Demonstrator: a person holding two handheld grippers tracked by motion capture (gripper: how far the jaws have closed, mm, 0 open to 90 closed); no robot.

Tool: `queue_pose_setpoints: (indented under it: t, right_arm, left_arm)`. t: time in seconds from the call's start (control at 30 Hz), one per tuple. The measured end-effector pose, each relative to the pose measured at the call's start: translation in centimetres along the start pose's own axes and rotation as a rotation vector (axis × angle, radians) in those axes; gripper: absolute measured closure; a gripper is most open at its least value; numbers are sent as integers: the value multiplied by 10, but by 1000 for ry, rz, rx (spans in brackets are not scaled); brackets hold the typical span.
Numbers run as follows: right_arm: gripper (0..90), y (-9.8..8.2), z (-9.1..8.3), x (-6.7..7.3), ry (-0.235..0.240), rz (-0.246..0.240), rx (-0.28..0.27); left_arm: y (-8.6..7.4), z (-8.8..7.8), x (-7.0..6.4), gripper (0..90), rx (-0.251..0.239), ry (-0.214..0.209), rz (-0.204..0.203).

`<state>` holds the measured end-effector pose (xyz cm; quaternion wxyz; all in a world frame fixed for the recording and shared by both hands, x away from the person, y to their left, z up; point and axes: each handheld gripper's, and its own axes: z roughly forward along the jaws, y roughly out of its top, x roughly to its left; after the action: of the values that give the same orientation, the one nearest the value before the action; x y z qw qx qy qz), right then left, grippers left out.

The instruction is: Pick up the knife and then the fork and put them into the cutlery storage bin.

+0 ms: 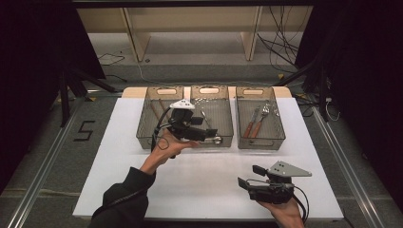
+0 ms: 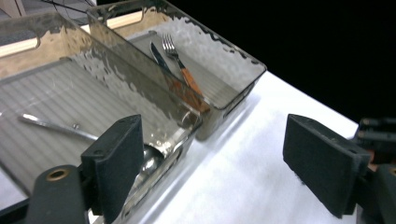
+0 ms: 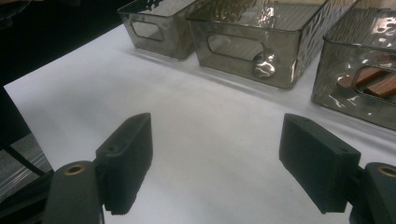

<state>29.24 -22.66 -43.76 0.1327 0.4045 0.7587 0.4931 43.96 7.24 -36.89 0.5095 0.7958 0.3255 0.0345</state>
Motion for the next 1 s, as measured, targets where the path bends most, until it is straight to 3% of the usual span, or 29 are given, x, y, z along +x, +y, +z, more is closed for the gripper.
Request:
queue_pose_setpoints:
  t: [0.47, 0.77, 1.0]
  right_arm:
    - [253, 0, 0, 0, -6, 0, -12]
    - [243, 0, 0, 1, -5, -2, -16]
    - [243, 0, -1, 1, -7, -4, -25]
  left_arm:
    - [-41, -29, -5, 167, -40, -5, 24]
    - [-53, -42, -9, 162, -59, -6, 48]
    - [-67, -53, -13, 161, -62, 22, 73]
